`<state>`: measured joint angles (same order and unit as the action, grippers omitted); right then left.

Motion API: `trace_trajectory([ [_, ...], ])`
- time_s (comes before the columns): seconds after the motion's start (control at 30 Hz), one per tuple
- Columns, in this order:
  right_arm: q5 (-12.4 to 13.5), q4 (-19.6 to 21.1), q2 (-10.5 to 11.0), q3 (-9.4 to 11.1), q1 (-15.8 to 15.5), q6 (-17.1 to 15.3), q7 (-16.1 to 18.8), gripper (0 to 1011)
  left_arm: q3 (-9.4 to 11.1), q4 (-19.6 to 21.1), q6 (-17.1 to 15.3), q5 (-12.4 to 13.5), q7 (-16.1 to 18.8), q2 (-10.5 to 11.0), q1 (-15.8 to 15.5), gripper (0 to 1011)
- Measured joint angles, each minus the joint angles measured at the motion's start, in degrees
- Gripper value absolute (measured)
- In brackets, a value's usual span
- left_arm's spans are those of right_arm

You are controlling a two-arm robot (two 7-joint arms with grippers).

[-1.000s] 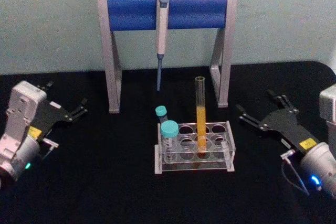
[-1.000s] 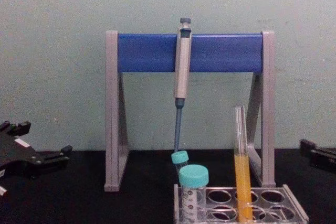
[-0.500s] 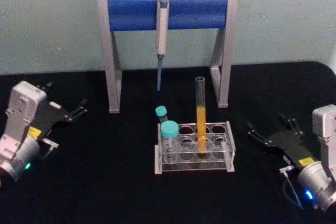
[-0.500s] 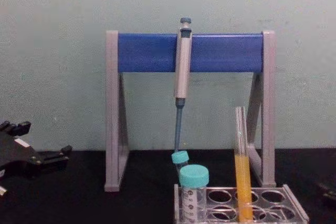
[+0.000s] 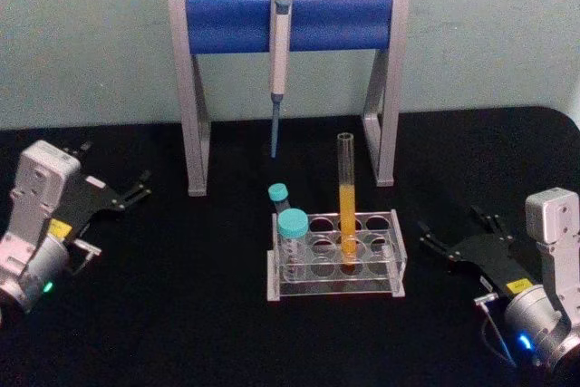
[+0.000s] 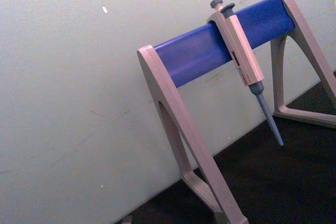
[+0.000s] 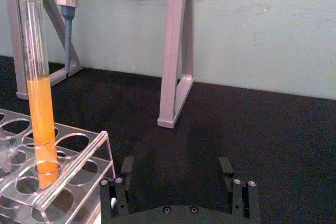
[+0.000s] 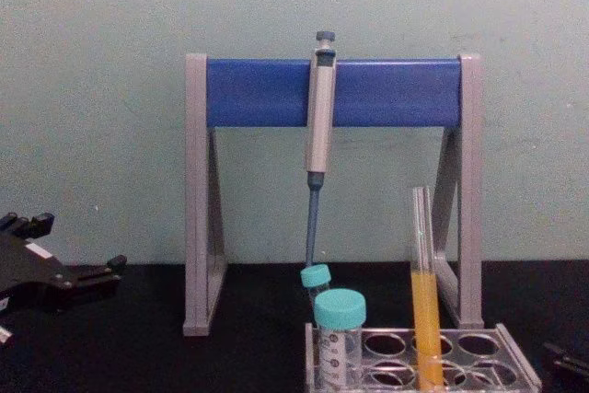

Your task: Pick up the test tube from the test tube rack, shake it, then place it back into the test tube rack.

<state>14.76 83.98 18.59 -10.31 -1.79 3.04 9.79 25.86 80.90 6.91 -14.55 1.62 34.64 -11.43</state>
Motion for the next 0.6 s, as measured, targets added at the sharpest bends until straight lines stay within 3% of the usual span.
trace_trajectory([
  [0.6, 0.16, 0.26, 0.14, -0.01, -0.08, 0.03, -0.05, 1000, 0.0, 0.0, 0.0, 0.0, 0.0, 0.0, 0.0, 1001],
])
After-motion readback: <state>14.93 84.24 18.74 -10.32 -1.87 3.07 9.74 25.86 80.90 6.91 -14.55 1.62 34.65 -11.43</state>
